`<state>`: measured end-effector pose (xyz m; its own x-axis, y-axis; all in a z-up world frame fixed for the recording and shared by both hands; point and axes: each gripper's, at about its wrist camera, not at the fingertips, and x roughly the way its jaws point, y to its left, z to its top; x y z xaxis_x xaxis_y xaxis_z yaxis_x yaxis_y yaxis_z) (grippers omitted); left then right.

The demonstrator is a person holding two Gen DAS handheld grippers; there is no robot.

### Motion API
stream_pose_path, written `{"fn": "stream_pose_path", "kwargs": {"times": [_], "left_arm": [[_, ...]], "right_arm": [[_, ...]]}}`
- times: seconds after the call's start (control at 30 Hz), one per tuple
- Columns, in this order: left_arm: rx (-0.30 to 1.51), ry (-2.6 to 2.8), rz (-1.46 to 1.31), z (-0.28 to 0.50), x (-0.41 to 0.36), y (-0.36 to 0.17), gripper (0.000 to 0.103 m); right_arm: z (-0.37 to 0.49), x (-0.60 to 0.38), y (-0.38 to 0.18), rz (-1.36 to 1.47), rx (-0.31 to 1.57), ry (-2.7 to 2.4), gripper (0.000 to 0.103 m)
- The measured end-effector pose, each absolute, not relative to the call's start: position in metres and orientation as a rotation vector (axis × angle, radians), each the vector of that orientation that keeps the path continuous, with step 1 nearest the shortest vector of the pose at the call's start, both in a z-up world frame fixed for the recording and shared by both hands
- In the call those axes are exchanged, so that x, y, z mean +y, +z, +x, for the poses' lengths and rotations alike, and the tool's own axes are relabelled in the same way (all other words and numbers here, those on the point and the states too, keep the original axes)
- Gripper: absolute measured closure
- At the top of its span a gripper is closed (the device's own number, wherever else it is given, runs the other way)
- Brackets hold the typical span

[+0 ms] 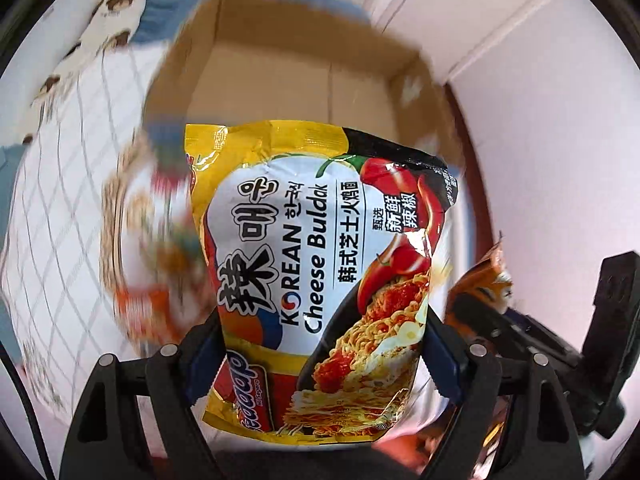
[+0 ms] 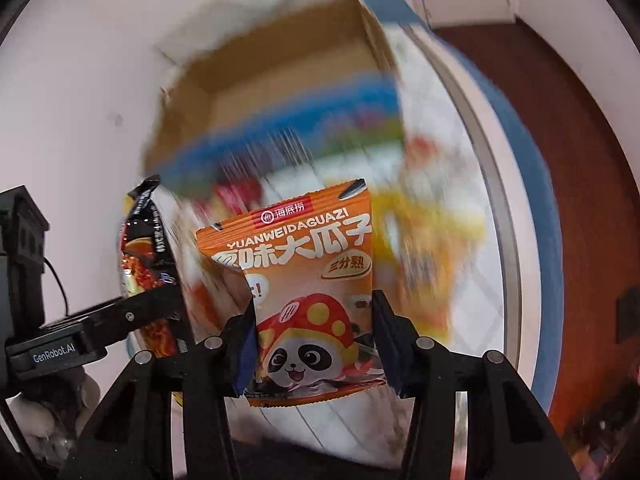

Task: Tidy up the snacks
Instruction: 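Lift both packs into the cardboard box and open both tools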

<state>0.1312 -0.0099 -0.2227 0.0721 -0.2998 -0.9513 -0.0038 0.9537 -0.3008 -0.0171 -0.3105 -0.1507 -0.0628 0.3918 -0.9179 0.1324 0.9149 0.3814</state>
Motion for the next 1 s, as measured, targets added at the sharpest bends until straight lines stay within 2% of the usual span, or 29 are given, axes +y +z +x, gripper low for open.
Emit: {"fn": "stream_pose_path", "kwargs": {"times": [0.1, 0.17, 0.3, 0.5, 0.6, 0.8, 0.87, 0.93, 1.0], "left_arm": [[1.472, -0.213, -0.259, 0.139, -0.015, -0.21, 0.018], [1.53, -0.169, -0.264, 0.15, -0.019, -0.217, 0.018], [1.624, -0.114, -0.235, 0.175, -0.006, -0.264, 0.018], [1.842, -0.058, -0.315, 0.197, 0.023, -0.37, 0.018], [1.892, -0.034, -0.319, 0.206, 0.027, -0.401, 0.018], [1.943, -0.021, -0.296, 0.219, 0.019, -0.423, 0.018], [1.958, -0.008, -0.309, 0.219, 0.02, -0.429, 0.018], [1.953, -0.024, -0.303, 0.222, 0.013, -0.428, 0.017], [1.932, -0.031, -0.266, 0.225, 0.016, -0.428, 0.015]], "right_arm": [[0.043, -0.296, -0.137, 0.377, 1.547, 0.234, 0.05], [0.082, -0.292, -0.135, 0.366, 1.512, 0.233, 0.05], [0.15, -0.282, -0.151, 0.328, 1.497, 0.226, 0.05], [0.231, -0.265, -0.242, 0.29, 1.605, 0.207, 0.05], [0.248, -0.239, -0.293, 0.278, 1.666, 0.207, 0.05], [0.264, -0.216, -0.351, 0.206, 1.732, 0.23, 0.05], [0.256, -0.215, -0.356, 0.209, 1.742, 0.246, 0.049], [0.258, -0.213, -0.365, 0.221, 1.762, 0.265, 0.042], [0.257, -0.215, -0.369, 0.214, 1.778, 0.28, 0.011]]}}
